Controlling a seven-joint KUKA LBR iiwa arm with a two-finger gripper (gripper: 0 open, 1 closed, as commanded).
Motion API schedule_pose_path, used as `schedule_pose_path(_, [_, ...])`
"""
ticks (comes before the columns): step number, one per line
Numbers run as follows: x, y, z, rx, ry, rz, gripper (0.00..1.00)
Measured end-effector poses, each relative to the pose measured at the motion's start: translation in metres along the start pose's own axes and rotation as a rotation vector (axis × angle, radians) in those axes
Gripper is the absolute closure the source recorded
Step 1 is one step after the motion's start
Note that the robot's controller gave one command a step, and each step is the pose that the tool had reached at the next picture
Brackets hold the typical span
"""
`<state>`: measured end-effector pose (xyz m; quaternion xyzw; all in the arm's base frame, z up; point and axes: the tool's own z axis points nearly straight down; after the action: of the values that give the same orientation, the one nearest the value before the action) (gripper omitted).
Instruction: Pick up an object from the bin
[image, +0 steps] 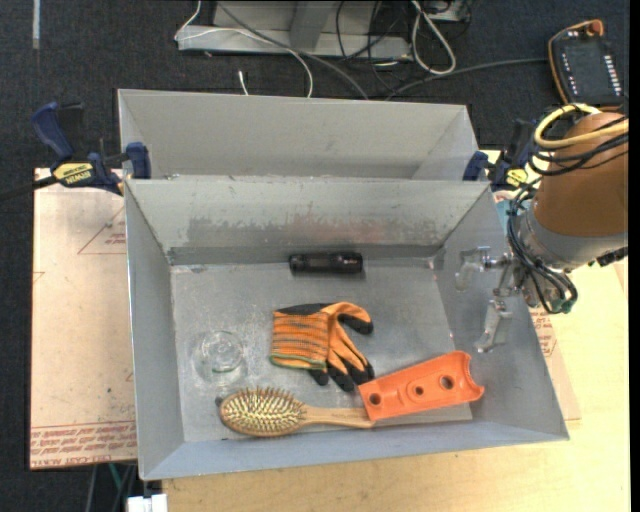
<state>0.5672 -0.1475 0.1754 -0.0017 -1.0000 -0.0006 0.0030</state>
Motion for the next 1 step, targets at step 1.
schedule_pose_path(1, [-0.0019, 0.0009, -0.0044, 0.001, -0.007, -0.004, 0.0])
